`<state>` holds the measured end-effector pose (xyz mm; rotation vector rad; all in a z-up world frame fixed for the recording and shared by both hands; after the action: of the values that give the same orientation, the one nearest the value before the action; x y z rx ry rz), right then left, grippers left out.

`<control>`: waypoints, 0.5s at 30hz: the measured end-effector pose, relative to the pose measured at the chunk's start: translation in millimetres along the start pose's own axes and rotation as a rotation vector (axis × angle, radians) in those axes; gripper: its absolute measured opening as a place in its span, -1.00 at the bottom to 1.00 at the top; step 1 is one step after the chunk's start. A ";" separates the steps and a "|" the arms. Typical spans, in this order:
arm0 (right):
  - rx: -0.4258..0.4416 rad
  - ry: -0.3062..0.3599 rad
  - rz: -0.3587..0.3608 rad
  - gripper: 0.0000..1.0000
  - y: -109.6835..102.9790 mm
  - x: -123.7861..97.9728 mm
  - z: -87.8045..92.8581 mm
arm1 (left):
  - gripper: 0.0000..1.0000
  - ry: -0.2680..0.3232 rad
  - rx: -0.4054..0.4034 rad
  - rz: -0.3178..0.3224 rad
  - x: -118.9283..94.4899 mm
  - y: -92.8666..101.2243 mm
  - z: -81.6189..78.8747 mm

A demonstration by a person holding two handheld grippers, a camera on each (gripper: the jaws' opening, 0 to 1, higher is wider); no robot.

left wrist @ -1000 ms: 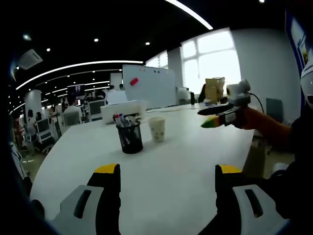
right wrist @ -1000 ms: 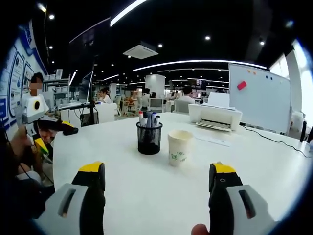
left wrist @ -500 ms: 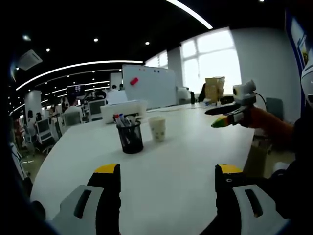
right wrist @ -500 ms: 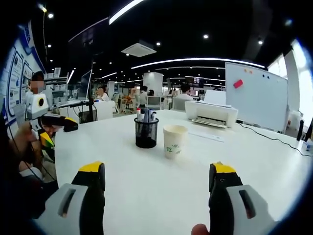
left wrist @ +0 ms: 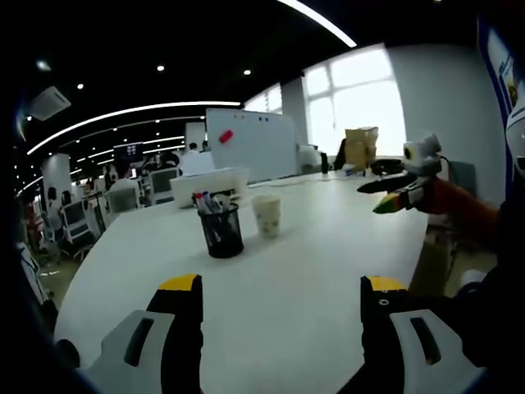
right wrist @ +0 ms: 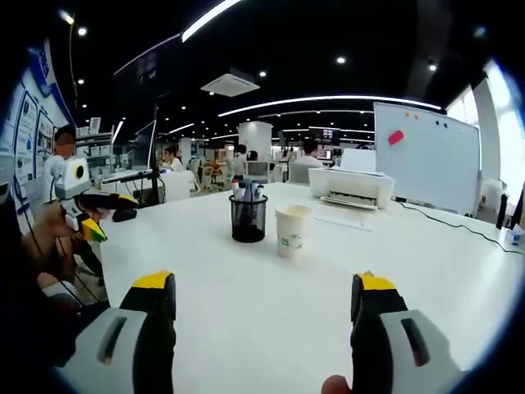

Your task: Place the scattered laser pointers and whiteboard markers into the pen holder and stack the scattered paper cups together

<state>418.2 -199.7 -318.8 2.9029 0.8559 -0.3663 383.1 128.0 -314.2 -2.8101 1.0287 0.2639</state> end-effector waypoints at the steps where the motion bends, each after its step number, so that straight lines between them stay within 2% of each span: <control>1: 0.003 -0.005 0.003 0.67 1.1 -1.9 1.6 | 0.62 0.000 0.000 0.000 0.0 -0.1 0.0; 15: 0.035 -0.047 0.007 0.69 2.4 -22.4 22.5 | 0.62 -0.006 0.000 0.000 1.5 -0.7 1.0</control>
<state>396.7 -216.9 -334.8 2.9159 0.8401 -0.4522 384.6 127.8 -315.4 -2.8075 1.0278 0.2716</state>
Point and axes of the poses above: the point that each gripper's makers call its tool centre point, and the gripper's own axes: x roughly forward along the fingers, y roughly to its right, z roughly out of its underside, the point moved 6 cm from there along -x, roughly backward along the fingers
